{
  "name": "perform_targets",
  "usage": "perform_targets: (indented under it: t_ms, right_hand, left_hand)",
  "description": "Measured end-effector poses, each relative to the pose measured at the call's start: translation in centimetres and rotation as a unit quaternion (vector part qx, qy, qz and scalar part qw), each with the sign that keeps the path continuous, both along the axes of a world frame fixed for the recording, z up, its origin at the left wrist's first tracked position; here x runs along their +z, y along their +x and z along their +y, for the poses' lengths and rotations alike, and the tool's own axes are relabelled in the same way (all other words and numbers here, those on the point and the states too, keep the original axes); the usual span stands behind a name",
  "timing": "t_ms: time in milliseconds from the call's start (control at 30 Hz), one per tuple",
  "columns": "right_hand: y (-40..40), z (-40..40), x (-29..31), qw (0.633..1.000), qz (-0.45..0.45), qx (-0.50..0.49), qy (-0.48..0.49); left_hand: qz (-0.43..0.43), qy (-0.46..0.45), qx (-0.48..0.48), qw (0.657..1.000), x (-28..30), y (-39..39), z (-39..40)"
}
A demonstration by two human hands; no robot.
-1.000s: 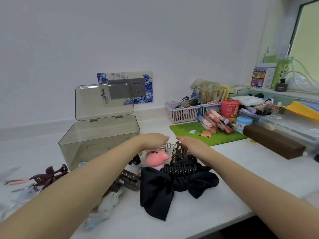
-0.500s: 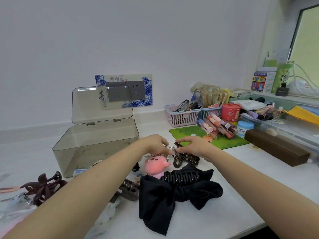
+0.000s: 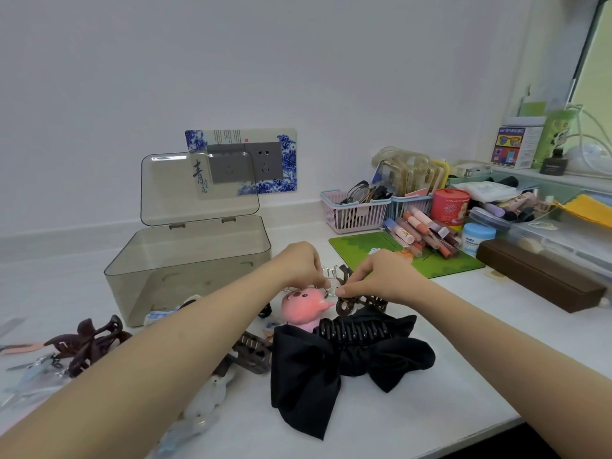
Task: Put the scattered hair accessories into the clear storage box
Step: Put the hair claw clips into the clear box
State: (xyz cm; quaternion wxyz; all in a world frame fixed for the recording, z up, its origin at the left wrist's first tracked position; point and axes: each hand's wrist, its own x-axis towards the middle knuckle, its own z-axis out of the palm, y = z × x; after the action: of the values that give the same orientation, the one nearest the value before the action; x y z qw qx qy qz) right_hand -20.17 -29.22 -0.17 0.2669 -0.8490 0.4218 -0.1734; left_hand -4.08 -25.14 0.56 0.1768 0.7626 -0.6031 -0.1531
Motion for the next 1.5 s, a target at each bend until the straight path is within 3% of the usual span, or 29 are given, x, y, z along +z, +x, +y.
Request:
perform_targets:
  t_ms: [267, 433, 500, 600, 800, 1100, 1133, 1267, 1367, 1500]
  right_hand:
    - [-0.7, -0.8, 1.1, 0.993, -0.001, -0.086, -0.077]
    - [-1.9, -0.7, 3.3, 0.991, -0.085, -0.098, -0.034]
    - [-2.3, -0.3, 4.3, 0.985, -0.13, -0.115, -0.007]
    - [-2.3, 0.5, 5.7, 0.968, -0.217, -0.118, 0.042]
    - [0.8, 2.7, 8.4, 0.908, -0.377, -0.061, 0.172]
    - [10.4, 3.2, 10.3, 0.869, -0.422, 0.003, 0.259]
    - [11.5, 3.1, 10.2, 0.872, -0.418, 0.004, 0.255]
    - [15.8, 2.9, 9.5, 0.906, -0.358, 0.023, 0.224]
    - [17.8, 2.8, 8.7, 0.92, -0.301, 0.051, 0.245]
    - [19.1, 2.4, 8.1, 0.974, -0.188, 0.079, 0.096]
  left_hand:
    - [-0.039, -0.067, 0.025, 0.997, 0.7, -0.7, -0.1]
    - [0.018, -0.116, 0.061, 0.991, 2.8, -0.8, 0.4]
    - [0.083, -0.144, 0.08, 0.983, 3.7, -0.5, 0.7]
    - [0.241, -0.19, 0.114, 0.945, 5.4, 0.2, 1.6]
    - [0.448, -0.224, 0.16, 0.851, 8.1, 3.0, 4.1]
    - [0.6, -0.236, 0.176, 0.744, 9.9, 10.9, 8.7]
    - [0.599, -0.238, 0.169, 0.746, 9.9, 11.8, 9.1]
    - [0.48, -0.209, 0.153, 0.838, 9.3, 15.1, 9.6]
    - [0.422, -0.2, 0.151, 0.871, 8.4, 17.6, 9.2]
    - [0.251, -0.133, 0.13, 0.95, 6.8, 21.0, 8.2]
